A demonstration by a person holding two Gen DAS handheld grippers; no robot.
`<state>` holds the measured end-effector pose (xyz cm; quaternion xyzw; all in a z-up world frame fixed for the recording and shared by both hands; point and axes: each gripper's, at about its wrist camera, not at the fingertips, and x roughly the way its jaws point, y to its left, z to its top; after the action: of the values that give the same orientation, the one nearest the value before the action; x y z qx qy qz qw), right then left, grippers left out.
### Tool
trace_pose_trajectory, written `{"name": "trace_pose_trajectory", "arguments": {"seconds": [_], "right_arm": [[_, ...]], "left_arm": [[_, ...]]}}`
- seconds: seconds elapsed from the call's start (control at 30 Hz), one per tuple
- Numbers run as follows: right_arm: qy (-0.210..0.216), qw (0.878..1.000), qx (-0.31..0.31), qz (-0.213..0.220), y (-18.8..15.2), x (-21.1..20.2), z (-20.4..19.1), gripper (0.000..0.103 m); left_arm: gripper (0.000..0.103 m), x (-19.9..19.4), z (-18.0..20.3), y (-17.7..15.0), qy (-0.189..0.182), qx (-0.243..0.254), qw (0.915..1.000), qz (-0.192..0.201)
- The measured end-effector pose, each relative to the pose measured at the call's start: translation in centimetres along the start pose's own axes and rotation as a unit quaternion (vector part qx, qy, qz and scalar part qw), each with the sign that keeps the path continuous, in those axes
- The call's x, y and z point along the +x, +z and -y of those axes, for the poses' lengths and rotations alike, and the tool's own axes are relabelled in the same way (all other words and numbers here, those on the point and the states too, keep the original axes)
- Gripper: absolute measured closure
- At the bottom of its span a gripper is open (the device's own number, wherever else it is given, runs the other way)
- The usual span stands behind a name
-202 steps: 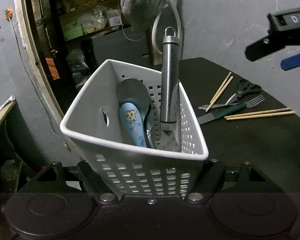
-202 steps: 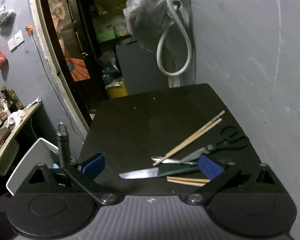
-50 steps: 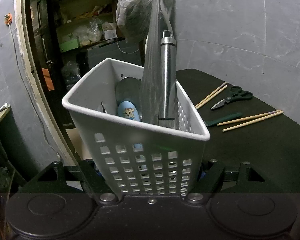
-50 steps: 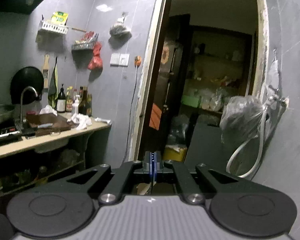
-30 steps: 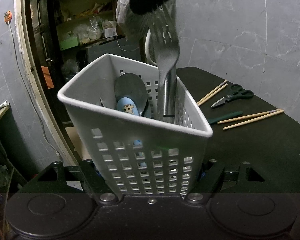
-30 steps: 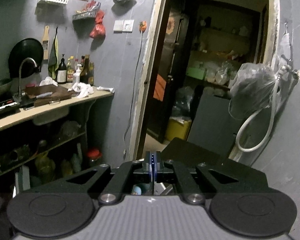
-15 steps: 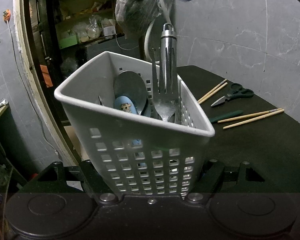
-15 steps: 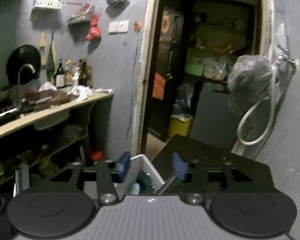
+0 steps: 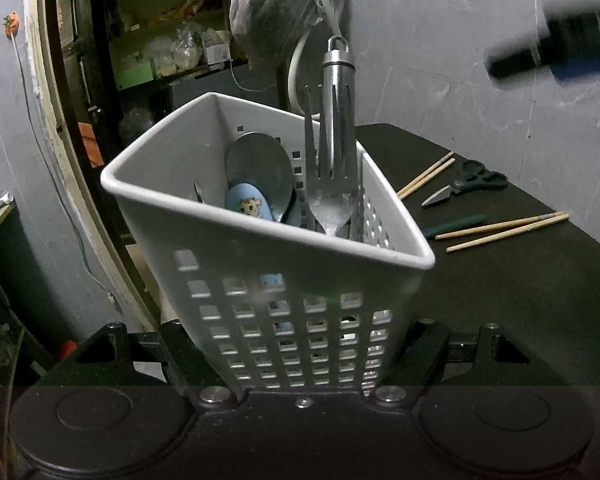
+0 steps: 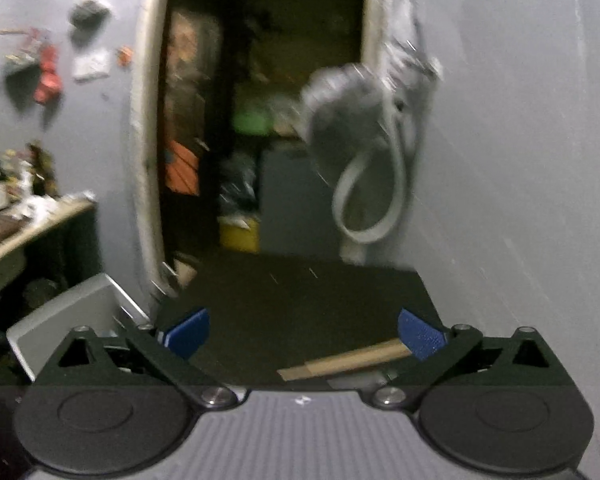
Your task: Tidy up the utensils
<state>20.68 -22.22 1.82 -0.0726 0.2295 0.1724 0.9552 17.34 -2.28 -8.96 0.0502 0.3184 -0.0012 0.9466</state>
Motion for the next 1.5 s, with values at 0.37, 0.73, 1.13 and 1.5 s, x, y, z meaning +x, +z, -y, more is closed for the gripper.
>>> {"name": "trace_pose_trajectory", "arguments": {"seconds": [0.37, 0.73, 1.13, 1.5], "right_arm": [[-0.014, 0.988, 0.033, -0.148, -6.5, 5.8, 2.6, 0.000], [0.042, 0.988, 0.065, -0.134, -6.3, 12.9, 2.6, 0.000], [-0.043, 0.985, -0.032, -0.167, -6.7, 16.6, 0.3, 0.005], [-0.022, 0.989, -0.037, -0.141, -7.3, 15.0, -0.2, 0.005]], "left_arm": [[0.024, 0.7, 0.2, 0.9, 0.007, -0.003, 0.9998, -0.020], [0.024, 1.0, 0.8, 1.5, 0.021, -0.011, 0.9991, -0.034], [0.024, 1.0, 1.2, 1.3, 0.032, -0.021, 0.9987, -0.035], [0.024, 0.8, 0.9, 1.2, 0.027, -0.015, 0.9990, -0.034]]}}
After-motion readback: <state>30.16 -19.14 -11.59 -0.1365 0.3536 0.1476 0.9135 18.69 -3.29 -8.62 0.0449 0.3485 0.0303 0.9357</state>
